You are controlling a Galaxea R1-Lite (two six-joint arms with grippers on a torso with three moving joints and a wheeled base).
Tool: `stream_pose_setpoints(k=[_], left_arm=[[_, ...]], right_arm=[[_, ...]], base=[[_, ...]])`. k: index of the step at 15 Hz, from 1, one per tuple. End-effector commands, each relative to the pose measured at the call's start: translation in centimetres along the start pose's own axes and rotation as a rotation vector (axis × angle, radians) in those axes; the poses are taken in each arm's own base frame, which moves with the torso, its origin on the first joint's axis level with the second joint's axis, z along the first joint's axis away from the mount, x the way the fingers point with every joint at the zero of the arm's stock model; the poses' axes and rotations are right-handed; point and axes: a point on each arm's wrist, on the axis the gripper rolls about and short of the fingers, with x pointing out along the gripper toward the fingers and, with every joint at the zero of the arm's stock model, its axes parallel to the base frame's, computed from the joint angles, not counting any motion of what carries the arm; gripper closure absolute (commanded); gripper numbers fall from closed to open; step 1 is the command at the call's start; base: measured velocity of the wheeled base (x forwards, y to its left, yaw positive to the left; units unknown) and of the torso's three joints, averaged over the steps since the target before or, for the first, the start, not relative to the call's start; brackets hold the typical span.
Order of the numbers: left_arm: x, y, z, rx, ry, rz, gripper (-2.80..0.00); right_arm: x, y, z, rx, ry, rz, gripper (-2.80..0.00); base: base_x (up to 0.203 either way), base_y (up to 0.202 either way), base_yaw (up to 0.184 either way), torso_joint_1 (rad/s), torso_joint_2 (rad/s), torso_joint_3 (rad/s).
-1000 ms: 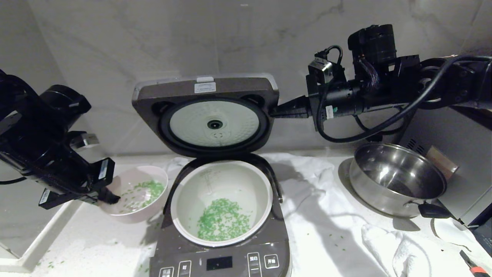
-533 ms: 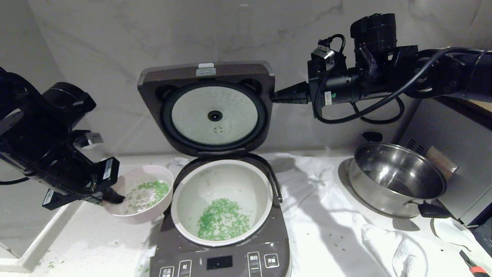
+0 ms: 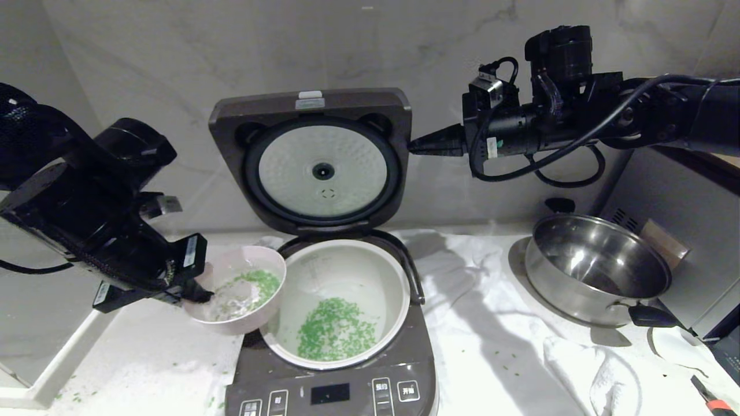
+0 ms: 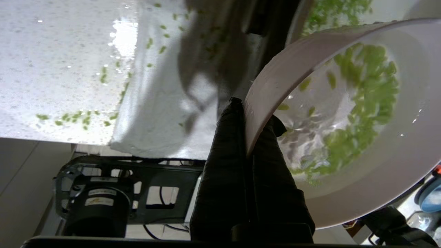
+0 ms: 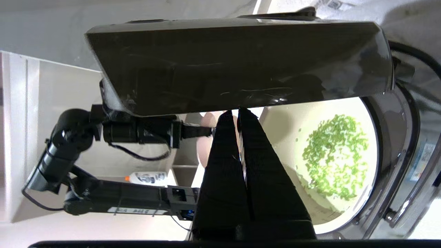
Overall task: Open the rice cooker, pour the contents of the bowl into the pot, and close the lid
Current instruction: Pour the water from the bowl into the rice cooker
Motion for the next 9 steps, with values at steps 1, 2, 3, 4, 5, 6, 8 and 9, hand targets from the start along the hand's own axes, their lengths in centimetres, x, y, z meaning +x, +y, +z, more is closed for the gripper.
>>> stream_pose_setpoints(k=[1, 2, 3, 4, 5, 6, 8, 9], left_arm=[[1.2, -1.4, 0.3, 0.015, 0.032, 0.000, 0.00], [1.7, -1.9, 0.4, 0.017, 0.038, -0.003, 0.00], [2.4, -2.4, 0.7, 0.008, 0.040, -0.006, 0.00], [3.3, -2.9, 1.0, -0.008, 0.040, -0.009, 0.00], [3.9, -3.4, 1.0, -0.011, 0.042, -0.016, 0.00], [4.2, -3.7, 1.0, -0.009, 0.042, -0.022, 0.00], [5.1, -4.9, 1.2, -0.035, 0.016, -0.050, 0.00], [5.5, -5.4, 1.1, -0.025, 0.012, -0.057, 0.00]], right_arm=[[-0.1, 0.4, -0.1, 0.001, 0.004, 0.008, 0.00], [-0.1, 0.4, -0.1, 0.000, 0.005, 0.008, 0.00], [0.0, 0.3, -0.1, 0.003, 0.006, 0.007, 0.00], [-0.1, 0.3, -0.1, 0.004, 0.005, 0.006, 0.00], [-0.1, 0.2, -0.1, 0.005, 0.003, 0.004, 0.00], [0.0, 0.1, -0.1, 0.007, 0.004, 0.003, 0.00], [0.0, 0.1, -0.1, 0.007, 0.007, 0.004, 0.00], [0.1, 0.0, -0.1, 0.008, 0.008, 0.003, 0.00]], base=[[0.000, 0.000, 0.000, 0.000, 0.00, 0.000], [0.000, 0.000, 0.000, 0.000, 0.00, 0.000], [0.000, 0.000, 0.000, 0.000, 0.00, 0.000], [0.000, 0.000, 0.000, 0.000, 0.00, 0.000], [0.000, 0.000, 0.000, 0.000, 0.00, 0.000], [0.000, 0.000, 0.000, 0.000, 0.00, 0.000], [0.000, 0.000, 0.000, 0.000, 0.00, 0.000], [0.000, 0.000, 0.000, 0.000, 0.00, 0.000]])
